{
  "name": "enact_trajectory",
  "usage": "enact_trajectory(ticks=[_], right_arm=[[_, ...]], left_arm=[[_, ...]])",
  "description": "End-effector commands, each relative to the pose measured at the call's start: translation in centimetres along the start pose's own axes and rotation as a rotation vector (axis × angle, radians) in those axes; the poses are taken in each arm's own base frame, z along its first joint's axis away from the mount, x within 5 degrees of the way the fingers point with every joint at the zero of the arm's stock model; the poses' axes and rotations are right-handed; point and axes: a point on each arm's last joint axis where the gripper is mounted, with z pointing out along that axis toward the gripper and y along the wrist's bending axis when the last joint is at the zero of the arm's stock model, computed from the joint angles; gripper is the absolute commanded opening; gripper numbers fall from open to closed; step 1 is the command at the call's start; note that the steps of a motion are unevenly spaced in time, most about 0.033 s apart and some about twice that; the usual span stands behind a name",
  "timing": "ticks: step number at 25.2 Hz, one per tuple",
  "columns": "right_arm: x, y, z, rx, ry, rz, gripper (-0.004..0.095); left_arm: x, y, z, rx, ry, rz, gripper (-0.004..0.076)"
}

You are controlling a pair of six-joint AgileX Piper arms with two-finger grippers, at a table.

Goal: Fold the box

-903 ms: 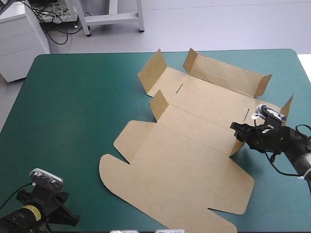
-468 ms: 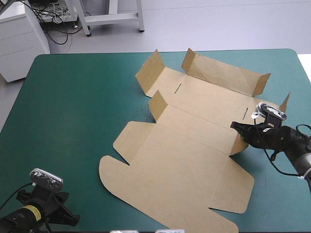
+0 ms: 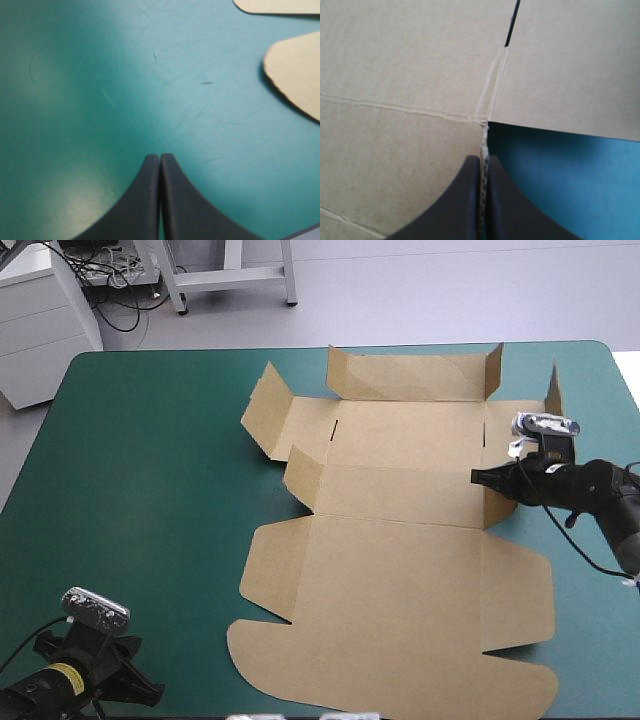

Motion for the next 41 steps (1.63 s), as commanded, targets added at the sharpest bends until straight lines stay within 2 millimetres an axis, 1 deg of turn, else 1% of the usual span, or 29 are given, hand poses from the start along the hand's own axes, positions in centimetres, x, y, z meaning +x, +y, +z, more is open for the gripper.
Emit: enact_trajectory(ticks=[1, 5, 7, 10, 14, 17, 21, 25, 27, 28, 29, 30, 31, 32, 33, 34, 35, 37, 39, 41], right_arm=[[-4.3, 1.1, -3.1, -0.002, -0.174, -0.158, -0.0018], [-7.3, 1.9, -4.8, -0.016, -0.222, -0.280, -0.0023], [-8.8, 2.4, -5.4, -0.034, -0.218, -0.332, -0.0023], [-10.7, 2.9, -5.7, -0.060, -0.194, -0.412, -0.0023], [-13.0, 3.3, -5.9, -0.082, -0.189, -0.501, -0.0023], [-14.7, 3.9, -5.7, -0.098, -0.199, -0.583, -0.0023], [-16.2, 5.5, -5.0, -0.131, -0.217, -0.716, -0.0023], [-16.9, 7.8, -4.1, -0.163, -0.252, -0.851, -0.0023], [-17.0, 9.1, -3.3, -0.169, -0.282, -0.942, -0.0023], [-17.0, 10.5, -2.6, -0.174, -0.315, -1.032, -0.0023], [-17.0, 11.1, -2.3, -0.174, -0.336, -1.072, -0.0023], [-16.9, 12.3, -1.6, -0.176, -0.364, -1.133, -0.0023], [-16.9, 12.9, -1.5, -0.175, -0.386, -1.169, -0.0024], [-16.7, 14.0, -1.0, -0.175, -0.414, -1.246, -0.0023], [-16.6, 14.5, -0.7, -0.176, -0.426, -1.278, -0.0023], [-16.3, 15.7, -0.5, -0.186, -0.448, -1.343, -0.0023], [-16.0, 16.6, -0.3, -0.200, -0.458, -1.363, -0.0024], [-15.5, 17.7, -0.1, -0.226, -0.461, -1.378, -0.0023], [-15.4, 18.1, 0.1, -0.234, -0.464, -1.382, -0.0023], [-15.3, 18.2, 0.2, -0.241, -0.464, -1.376, -0.0023]], left_arm=[[-1.0, 0.1, -0.4, -0.002, -0.052, -0.009, -0.0032], [-1.0, 0.1, -0.4, -0.002, -0.052, -0.009, -0.0032], [-1.0, 0.1, -0.4, -0.002, -0.052, -0.009, -0.0032], [-1.0, 0.1, -0.4, -0.002, -0.052, -0.009, -0.0032], [-1.0, 0.1, -0.4, -0.002, -0.052, -0.009, -0.0032], [-1.0, 0.1, -0.4, -0.002, -0.052, -0.009, -0.0032], [-1.0, 0.1, -0.4, -0.002, -0.052, -0.009, -0.0032], [-1.0, 0.1, -0.4, -0.002, -0.052, -0.009, -0.0032], [-1.0, 0.1, -0.4, -0.002, -0.052, -0.009, -0.0032], [-1.0, 0.1, -0.4, -0.002, -0.052, -0.009, -0.0032], [-1.0, 0.1, -0.4, -0.002, -0.052, -0.009, -0.0032], [-1.0, 0.1, -0.4, -0.002, -0.052, -0.009, -0.0032], [-1.0, 0.1, -0.4, -0.002, -0.052, -0.009, -0.0032], [-1.0, 0.1, -0.4, -0.002, -0.052, -0.009, -0.0032], [-1.0, 0.1, -0.4, -0.002, -0.052, -0.009, -0.0032], [-1.0, 0.1, -0.4, -0.002, -0.052, -0.009, -0.0032], [-1.0, 0.1, -0.4, -0.002, -0.052, -0.009, -0.0032], [-1.0, 0.1, -0.4, -0.002, -0.052, -0.009, -0.0032], [-1.0, 0.1, -0.4, -0.012, -0.056, -0.003, -0.0032], [-1.2, 0.2, -0.6, -0.013, -0.068, -0.013, -0.0032]])
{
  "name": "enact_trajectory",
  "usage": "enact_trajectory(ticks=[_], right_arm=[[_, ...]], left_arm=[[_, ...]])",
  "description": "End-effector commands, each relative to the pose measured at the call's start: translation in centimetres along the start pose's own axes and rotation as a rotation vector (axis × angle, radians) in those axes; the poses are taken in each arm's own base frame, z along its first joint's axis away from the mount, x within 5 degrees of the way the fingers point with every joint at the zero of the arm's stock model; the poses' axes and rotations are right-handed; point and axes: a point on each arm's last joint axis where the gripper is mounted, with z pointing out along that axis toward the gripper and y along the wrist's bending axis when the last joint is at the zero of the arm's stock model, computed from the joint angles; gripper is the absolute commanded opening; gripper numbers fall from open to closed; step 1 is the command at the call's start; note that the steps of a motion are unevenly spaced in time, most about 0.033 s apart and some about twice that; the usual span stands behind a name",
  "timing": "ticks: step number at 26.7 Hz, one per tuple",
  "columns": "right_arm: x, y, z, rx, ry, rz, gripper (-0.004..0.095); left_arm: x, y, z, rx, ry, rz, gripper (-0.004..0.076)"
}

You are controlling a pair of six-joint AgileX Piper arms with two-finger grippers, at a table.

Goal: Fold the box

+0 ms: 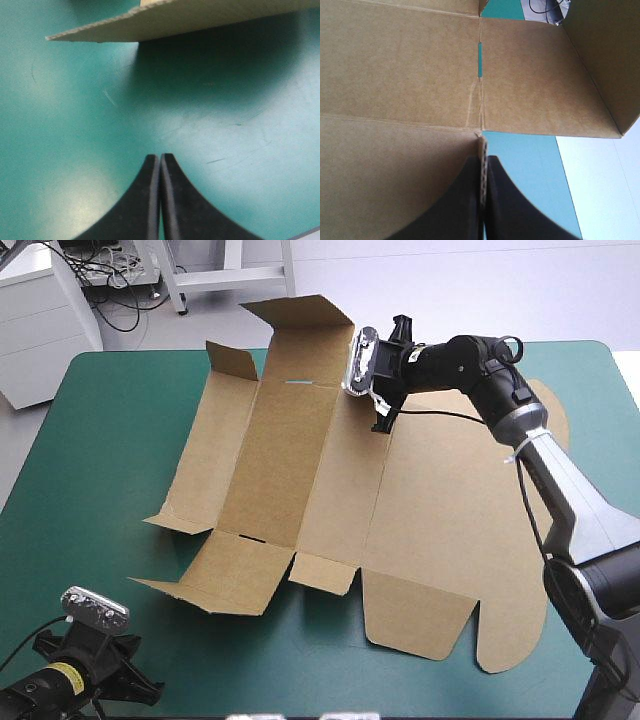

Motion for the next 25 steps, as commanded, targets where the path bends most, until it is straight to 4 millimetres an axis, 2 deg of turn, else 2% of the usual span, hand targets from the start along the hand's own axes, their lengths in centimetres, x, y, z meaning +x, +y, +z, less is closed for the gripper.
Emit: enact_trajectory(ticks=[1, 10, 14, 19, 25], right_arm=[[-2.1, -1.6, -3.0, 0.132, -0.085, -0.013, -0.0023], [-2.4, -0.9, -2.2, 0.069, -0.114, -0.060, -0.0024], [-3.3, 0.0, -1.2, 0.026, -0.185, -0.126, -0.0024], [-4.0, 0.9, -0.5, -0.028, -0.225, -0.150, -0.0024], [-3.7, 2.0, 0.1, -0.142, -0.223, -0.150, -0.0024]], left_arm=[[-1.5, 0.2, -1.0, -0.008, -0.081, -0.015, -0.0032], [-4.9, 0.8, -7.0, -0.033, -0.312, -0.016, -0.0031], [-5.7, 1.1, -8.8, -0.050, -0.382, -0.015, -0.0031], [-5.7, 1.5, -9.0, -0.101, -0.387, 0.003, -0.0019], [-6.0, 1.5, -9.1, -0.098, -0.417, -0.001, 0.0127]])
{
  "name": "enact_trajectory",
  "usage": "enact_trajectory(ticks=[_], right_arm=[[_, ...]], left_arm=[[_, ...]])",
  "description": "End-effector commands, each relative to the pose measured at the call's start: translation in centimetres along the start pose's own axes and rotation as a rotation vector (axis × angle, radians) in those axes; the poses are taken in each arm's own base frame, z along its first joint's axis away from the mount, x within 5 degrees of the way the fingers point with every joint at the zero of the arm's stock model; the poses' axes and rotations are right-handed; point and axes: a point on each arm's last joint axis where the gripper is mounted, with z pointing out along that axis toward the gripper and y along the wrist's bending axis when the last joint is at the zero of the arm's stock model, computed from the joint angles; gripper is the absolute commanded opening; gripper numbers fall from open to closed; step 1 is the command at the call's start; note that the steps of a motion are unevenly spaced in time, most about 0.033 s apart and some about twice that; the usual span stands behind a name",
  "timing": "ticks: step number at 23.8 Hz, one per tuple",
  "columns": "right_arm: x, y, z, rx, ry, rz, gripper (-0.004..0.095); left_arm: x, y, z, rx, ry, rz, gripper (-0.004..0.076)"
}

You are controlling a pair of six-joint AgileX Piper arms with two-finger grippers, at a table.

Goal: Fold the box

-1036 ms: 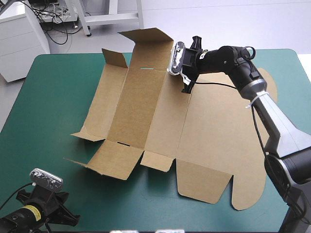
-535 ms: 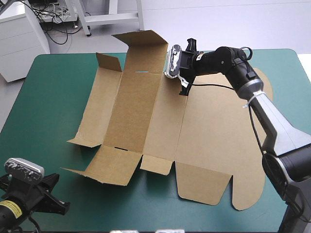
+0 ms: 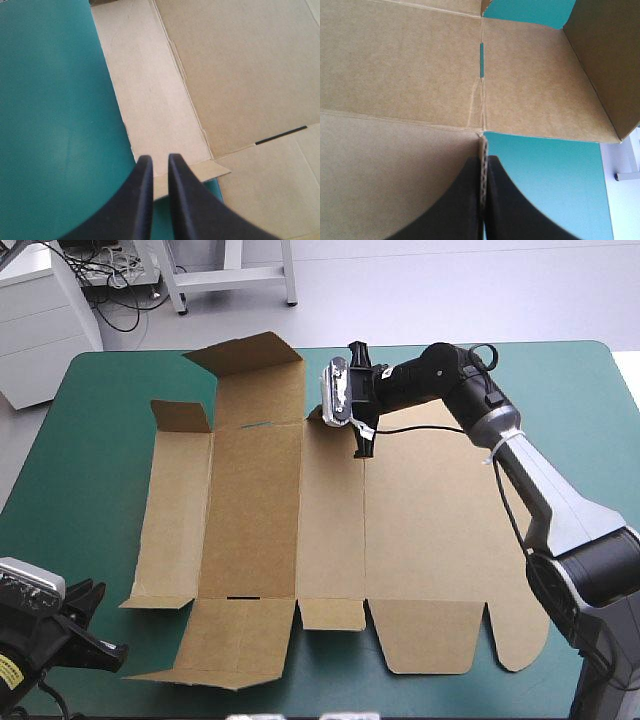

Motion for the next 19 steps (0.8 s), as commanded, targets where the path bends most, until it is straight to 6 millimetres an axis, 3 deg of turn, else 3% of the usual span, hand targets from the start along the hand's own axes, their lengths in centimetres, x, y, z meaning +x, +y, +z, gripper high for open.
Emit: enact_trajectory(ticks=[1, 6, 8, 9, 11, 14, 19], right_arm=[[-2.1, -0.6, -2.4, 0.039, -0.066, -0.023, -0.0023], [-1.8, -0.4, -2.0, 0.013, -0.062, -0.012, 0.0036], [-1.8, -0.2, -2.0, -0.008, -0.062, -0.013, 0.0187], [-1.8, -0.1, -2.0, -0.017, -0.063, -0.008, 0.0332], [-1.8, -0.1, -2.0, -0.016, -0.062, 0.031, 0.0506], [-1.7, -0.2, -2.0, -0.005, -0.040, 0.119, 0.0667], [-1.3, -0.5, -3.0, 0.043, 0.057, 0.243, 0.0678]], left_arm=[[-1.6, 0.2, -0.4, -0.005, -0.106, -0.013, 0.0149], [-1.7, 0.1, -0.4, -0.004, -0.124, -0.031, 0.0156], [-1.7, 0.1, -0.4, -0.004, -0.124, -0.033, 0.0156], [-1.7, 0.1, -0.4, -0.003, -0.124, -0.035, 0.0156], [-1.7, 0.1, -0.4, -0.003, -0.124, -0.035, 0.0156], [-1.7, 0.1, -0.4, -0.003, -0.124, -0.040, 0.0156], [-1.7, 0.1, -0.4, -0.002, -0.124, -0.052, 0.0177]])
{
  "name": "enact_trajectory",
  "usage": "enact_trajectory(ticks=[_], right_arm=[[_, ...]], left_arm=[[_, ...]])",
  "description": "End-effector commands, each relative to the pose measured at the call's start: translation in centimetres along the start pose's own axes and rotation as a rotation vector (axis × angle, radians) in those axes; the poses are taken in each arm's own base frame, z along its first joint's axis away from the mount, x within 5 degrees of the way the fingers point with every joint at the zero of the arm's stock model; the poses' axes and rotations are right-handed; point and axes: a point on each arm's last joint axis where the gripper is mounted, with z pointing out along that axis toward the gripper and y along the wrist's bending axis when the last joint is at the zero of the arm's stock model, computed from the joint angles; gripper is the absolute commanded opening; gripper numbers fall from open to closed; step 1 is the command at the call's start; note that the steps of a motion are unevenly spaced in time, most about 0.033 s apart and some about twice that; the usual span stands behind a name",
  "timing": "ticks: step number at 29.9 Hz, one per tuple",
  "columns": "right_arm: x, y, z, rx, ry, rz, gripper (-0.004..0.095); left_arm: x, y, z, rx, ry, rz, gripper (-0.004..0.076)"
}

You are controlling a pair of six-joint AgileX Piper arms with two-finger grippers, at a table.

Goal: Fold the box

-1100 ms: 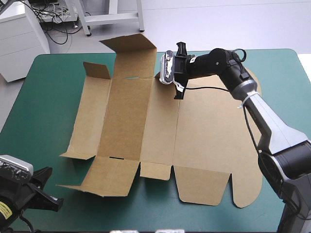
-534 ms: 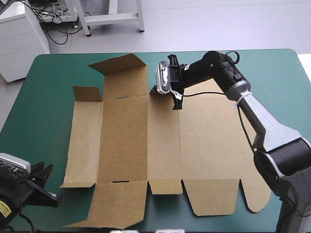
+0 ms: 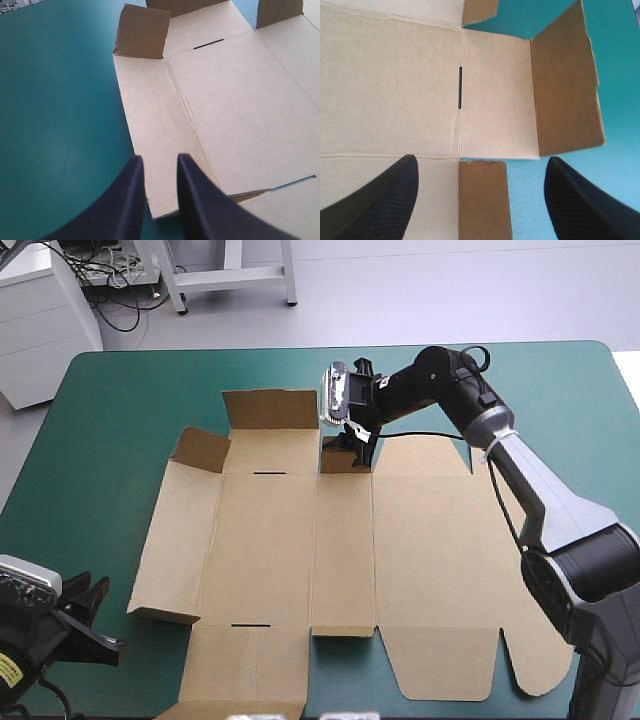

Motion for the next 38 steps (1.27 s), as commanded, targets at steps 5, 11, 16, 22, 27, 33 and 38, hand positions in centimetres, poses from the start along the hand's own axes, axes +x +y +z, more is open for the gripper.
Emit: enact_trajectory(ticks=[5, 11, 16, 22, 27, 33, 38], right_arm=[[-1.8, -0.9, -6.4, 0.247, 0.076, 0.196, 0.0618], [-0.8, -1.2, -8.2, 0.363, 0.225, 0.290, 0.0290], [0.9, -1.1, -9.0, 0.417, 0.388, 0.418, -0.0025], [4.0, -0.9, -11.1, 0.395, 0.521, 0.627, -0.0022], [6.7, -0.9, -14.2, 0.448, 0.496, 0.812, -0.0022], [9.7, 0.1, -18.1, 0.485, 0.442, 1.018, -0.0022], [11.1, 2.3, -20.5, 0.523, 0.465, 1.087, -0.0022]], left_arm=[[-1.5, 0.1, -0.4, -0.001, -0.100, -0.026, 0.0181], [-2.2, 0.1, -0.5, 0.003, -0.173, -0.026, 0.0181], [-2.4, 0.1, -0.5, 0.002, -0.192, -0.024, 0.0141], [-2.5, 0.1, -0.3, -0.001, -0.182, -0.020, -0.0018], [-2.5, 0.0, 0.6, -0.004, -0.105, -0.015, -0.0032], [-3.2, -0.1, 2.1, -0.014, -0.065, 0.004, -0.0032], [-4.0, -0.2, 3.8, -0.024, -0.046, 0.022, -0.0032]])
